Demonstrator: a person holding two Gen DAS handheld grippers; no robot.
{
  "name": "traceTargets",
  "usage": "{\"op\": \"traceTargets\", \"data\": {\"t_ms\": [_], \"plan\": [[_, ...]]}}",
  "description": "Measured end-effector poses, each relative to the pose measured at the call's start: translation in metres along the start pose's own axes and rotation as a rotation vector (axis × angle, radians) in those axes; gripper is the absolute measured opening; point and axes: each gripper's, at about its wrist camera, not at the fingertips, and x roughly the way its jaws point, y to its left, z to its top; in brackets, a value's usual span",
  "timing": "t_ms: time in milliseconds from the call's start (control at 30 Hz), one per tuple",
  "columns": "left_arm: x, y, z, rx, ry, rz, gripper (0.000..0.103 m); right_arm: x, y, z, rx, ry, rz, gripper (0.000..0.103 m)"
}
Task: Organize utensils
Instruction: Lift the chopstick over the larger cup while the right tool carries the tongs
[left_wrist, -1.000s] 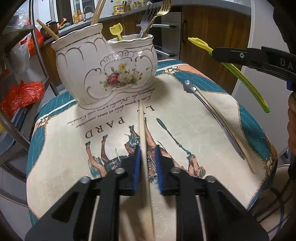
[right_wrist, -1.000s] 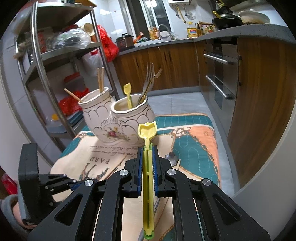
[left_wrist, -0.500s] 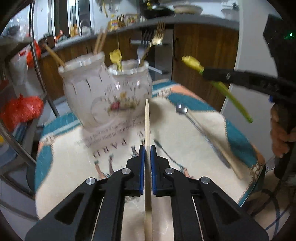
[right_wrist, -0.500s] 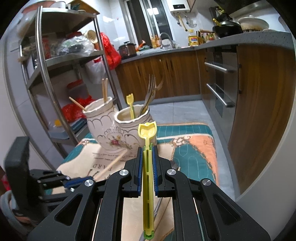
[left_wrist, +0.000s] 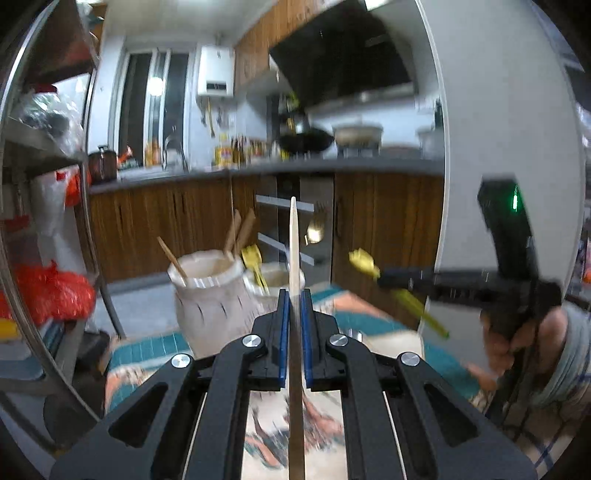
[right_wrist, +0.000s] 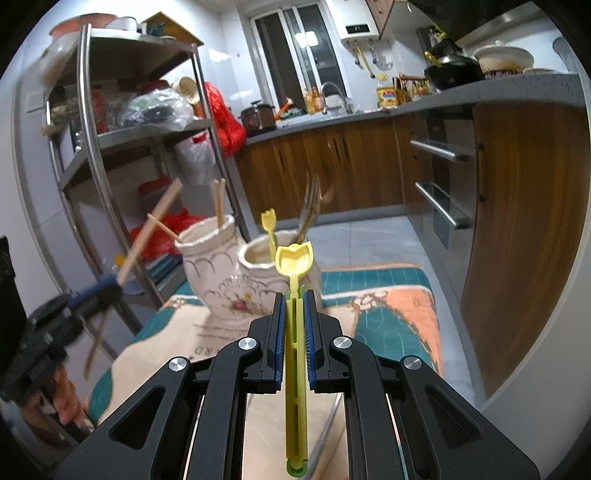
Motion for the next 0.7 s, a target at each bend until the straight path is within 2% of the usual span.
{"op": "traceTargets", "data": {"t_ms": [200,300,400,500,700], "plan": [[-0.008,0.033,0.03,-0.04,-0.114,-0.015,0.006,-0.001,0.012,0.016,-0.009,-0.084,0.023,0.01],[-0.004,0.064,0.044,-0.099,-0.151,-0.022,0.006,0.004,0.012,0.03,0.021,-0.118,0.049,0.01],[0.006,0.094,0.054,-0.155,-0.169,-0.017,0.006,0.012,0.01,0.043,0.047,-0.137,0.061,0.01],[0.019,0.113,0.057,-0.191,-0.168,-0.023,0.006,0.025,0.015,0.056,0.031,-0.158,0.047,0.01],[0.06,0.145,0.059,-0.249,-0.163,-0.031,0.006,0.057,0.018,0.072,0.037,-0.172,0.083,0.01]]}}
